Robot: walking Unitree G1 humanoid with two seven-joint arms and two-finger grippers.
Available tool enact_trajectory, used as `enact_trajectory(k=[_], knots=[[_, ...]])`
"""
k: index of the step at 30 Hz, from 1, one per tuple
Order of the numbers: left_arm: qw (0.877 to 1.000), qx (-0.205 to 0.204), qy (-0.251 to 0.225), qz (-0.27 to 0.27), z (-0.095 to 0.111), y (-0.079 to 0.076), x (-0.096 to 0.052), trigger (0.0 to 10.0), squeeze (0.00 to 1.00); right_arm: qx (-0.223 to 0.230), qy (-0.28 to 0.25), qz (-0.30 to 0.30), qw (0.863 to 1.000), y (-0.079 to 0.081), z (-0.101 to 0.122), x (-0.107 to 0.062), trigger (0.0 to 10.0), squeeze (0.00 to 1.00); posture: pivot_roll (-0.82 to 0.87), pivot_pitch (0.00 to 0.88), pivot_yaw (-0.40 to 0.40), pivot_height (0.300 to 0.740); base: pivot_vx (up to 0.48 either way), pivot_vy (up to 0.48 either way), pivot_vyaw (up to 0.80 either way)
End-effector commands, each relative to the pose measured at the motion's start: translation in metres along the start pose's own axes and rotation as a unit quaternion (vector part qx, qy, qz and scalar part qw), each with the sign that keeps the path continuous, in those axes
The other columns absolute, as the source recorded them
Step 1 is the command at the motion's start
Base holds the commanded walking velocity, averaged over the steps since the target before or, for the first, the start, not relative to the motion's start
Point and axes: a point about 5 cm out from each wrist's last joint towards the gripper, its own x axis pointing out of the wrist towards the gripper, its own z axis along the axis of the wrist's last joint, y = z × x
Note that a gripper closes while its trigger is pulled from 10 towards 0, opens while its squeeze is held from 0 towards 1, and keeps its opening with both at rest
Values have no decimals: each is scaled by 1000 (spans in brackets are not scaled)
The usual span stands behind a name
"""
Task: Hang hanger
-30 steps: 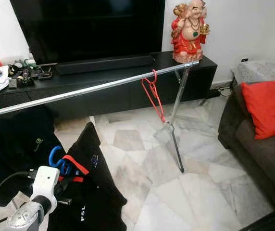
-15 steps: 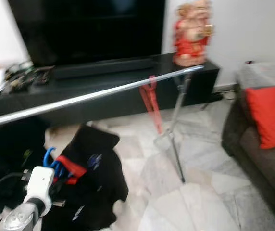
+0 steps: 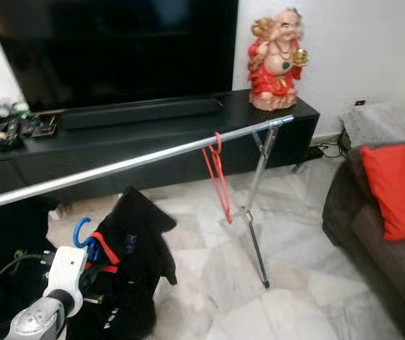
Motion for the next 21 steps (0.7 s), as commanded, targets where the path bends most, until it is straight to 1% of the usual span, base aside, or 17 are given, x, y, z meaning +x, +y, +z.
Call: enact_trajectory(k=[1,2,4,8,12,13,15,16,18,21], knots=[[1000,4,-1,3,0,0,1,10000,0,-6,2,-3,1000,-4,1,0,10000,0,-35,0,36,740,0,0,0],[1000,2,6,11,-4,3,0,10000,0,-8,3,-1,1000,-4,2,0,10000,0,-36,0,33,740,0,0,0],[1000,2,9,14,-6,5,0,10000,0,-8,3,0,1000,-4,2,0,10000,0,-36,0,30,740,0,0,0],[998,14,21,49,-12,17,-1,10000,0,-14,2,2,1000,-5,4,0,10000,0,-35,0,24,740,0,0,0],[998,14,19,57,-13,19,-2,10000,0,-15,2,2,1000,-5,4,0,10000,0,-35,0,22,740,0,0,0],[998,22,20,58,-13,19,-2,10000,0,-25,2,2,1000,-6,4,0,10000,0,-35,0,21,740,0,-352,0],[998,25,20,58,-13,19,-2,10000,0,-29,1,2,1000,-6,5,0,10000,0,-36,0,21,740,0,-386,0],[998,30,22,59,-14,19,-2,10000,0,-40,2,3,999,-7,5,0,10000,0,-38,0,21,740,0,-439,800],[997,32,24,59,-15,18,-2,10000,0,-48,4,5,999,-7,5,0,10000,0,-38,0,20,740,0,-439,800],[997,31,25,60,-16,18,-2,10000,0,-45,5,8,999,-7,5,0,10000,0,-37,0,18,740,0,-439,800]])
